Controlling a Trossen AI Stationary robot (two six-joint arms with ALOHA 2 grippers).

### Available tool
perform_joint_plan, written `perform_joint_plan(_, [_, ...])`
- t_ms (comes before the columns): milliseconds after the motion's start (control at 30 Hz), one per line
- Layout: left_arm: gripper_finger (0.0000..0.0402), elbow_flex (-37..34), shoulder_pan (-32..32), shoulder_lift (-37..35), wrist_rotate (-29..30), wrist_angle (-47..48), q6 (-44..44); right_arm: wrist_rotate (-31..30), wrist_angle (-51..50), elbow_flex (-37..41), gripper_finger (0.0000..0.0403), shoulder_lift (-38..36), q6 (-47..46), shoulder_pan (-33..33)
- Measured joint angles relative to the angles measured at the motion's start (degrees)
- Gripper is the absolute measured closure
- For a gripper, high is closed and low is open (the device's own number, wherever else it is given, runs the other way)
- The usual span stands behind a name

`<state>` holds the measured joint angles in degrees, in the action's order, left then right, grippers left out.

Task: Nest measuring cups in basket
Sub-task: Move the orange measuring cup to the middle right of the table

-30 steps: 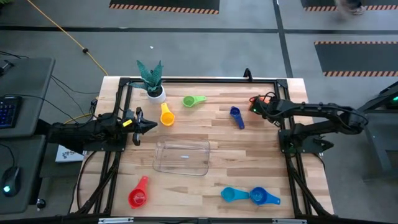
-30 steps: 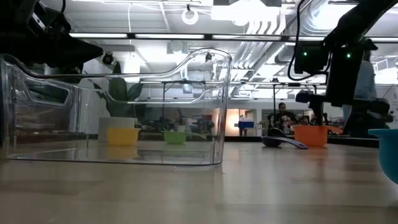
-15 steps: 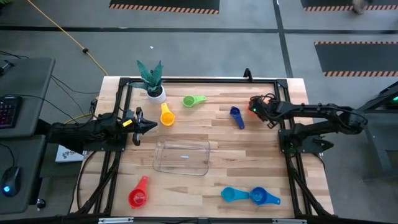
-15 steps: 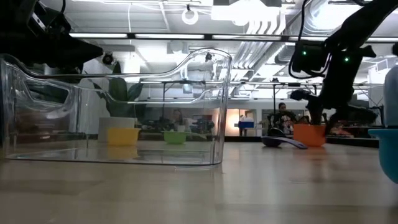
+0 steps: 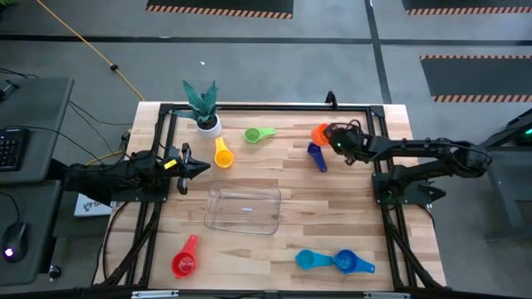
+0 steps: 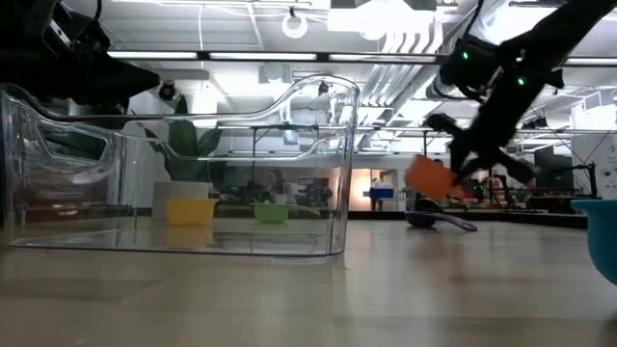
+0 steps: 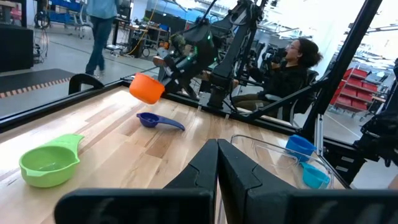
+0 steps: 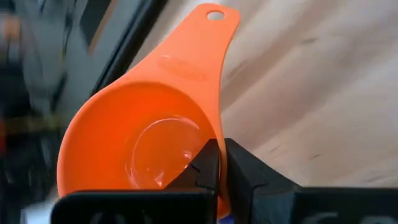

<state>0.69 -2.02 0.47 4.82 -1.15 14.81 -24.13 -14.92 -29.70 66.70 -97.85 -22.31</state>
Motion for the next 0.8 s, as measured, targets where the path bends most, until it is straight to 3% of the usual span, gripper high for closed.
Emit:
perform_joint_plan(200, [0.0401, 0.0, 0.0, 0.0, 0.01, -0.01, 0.0, 15.07, -3.96, -10.31, 0.04, -0.01, 33.61, 3.64])
perform_joint_plan(300, [0.0401, 0.0, 0.0, 0.0, 0.02, 0.0, 0.0, 21.48, -16.15, -16.43, 0.04, -0.02, 46.01, 8.23])
perform_joint_plan(400, [0.0401, 0.0, 0.0, 0.02, 0.0, -0.02, 0.02, 21.58, -26.4, -20.01, 0.0401, -0.02, 53.08, 14.66])
perform_joint_plan(533, [0.0401, 0.0, 0.02, 0.01, 0.0, 0.0, 0.0, 17.97, -29.37, -19.56, 0.0401, -0.04, 53.21, 24.0])
perform_joint_plan(800, [0.0401, 0.0, 0.01, 0.01, 0.0, -0.01, 0.01, 4.36, -16.28, -7.94, 0.0402, -0.02, 31.3, 37.72])
